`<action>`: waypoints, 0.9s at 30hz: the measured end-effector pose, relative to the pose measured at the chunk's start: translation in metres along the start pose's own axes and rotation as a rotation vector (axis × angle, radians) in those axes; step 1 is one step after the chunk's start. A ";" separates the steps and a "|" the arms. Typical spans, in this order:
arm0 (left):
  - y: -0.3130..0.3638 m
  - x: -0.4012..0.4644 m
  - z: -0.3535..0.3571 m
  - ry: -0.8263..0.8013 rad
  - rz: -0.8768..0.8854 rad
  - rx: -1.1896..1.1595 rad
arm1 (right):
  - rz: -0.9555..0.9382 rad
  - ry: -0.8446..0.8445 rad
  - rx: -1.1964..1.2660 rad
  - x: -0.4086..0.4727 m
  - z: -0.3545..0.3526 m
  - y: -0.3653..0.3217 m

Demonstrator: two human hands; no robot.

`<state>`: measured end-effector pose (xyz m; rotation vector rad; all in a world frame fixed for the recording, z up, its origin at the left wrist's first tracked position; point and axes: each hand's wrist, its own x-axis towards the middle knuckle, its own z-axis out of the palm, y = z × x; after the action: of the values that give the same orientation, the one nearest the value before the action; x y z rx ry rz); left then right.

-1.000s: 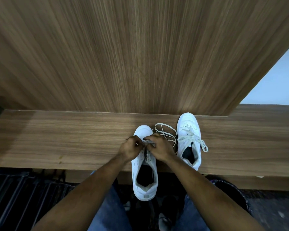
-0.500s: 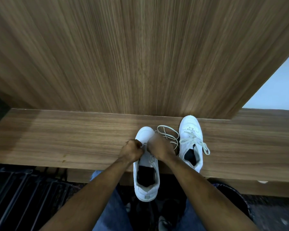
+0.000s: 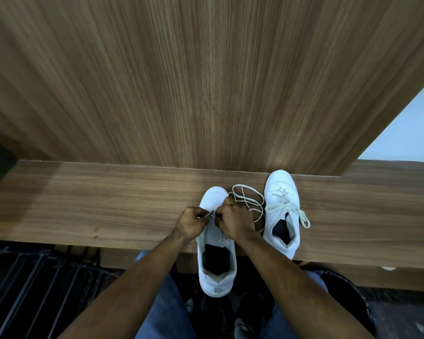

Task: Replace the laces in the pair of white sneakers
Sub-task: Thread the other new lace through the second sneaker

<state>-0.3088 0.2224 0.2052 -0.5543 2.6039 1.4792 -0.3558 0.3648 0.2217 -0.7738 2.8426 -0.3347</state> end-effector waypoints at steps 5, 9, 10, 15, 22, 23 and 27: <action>0.001 0.000 0.001 -0.010 -0.027 0.005 | 0.043 0.005 0.095 -0.003 0.004 0.004; 0.003 -0.002 -0.001 -0.014 -0.069 -0.013 | 0.047 0.008 0.131 -0.003 0.006 0.005; 0.003 -0.003 -0.001 -0.017 -0.107 -0.032 | 0.049 0.007 0.134 -0.003 0.007 0.005; 0.012 0.000 -0.003 0.004 -0.323 -0.296 | 0.056 0.044 0.118 -0.002 0.011 0.001; 0.015 0.013 -0.002 -0.004 -0.259 0.044 | 0.098 0.038 0.128 0.001 0.010 0.001; 0.014 0.015 -0.003 -0.024 -0.239 0.133 | 0.105 0.032 0.133 0.002 0.010 0.003; 0.019 0.018 -0.011 -0.026 -0.268 0.005 | 0.110 -0.016 0.169 0.002 0.005 0.005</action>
<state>-0.3309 0.2175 0.2215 -0.8391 2.3980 1.3833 -0.3588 0.3676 0.2152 -0.5821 2.7830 -0.5410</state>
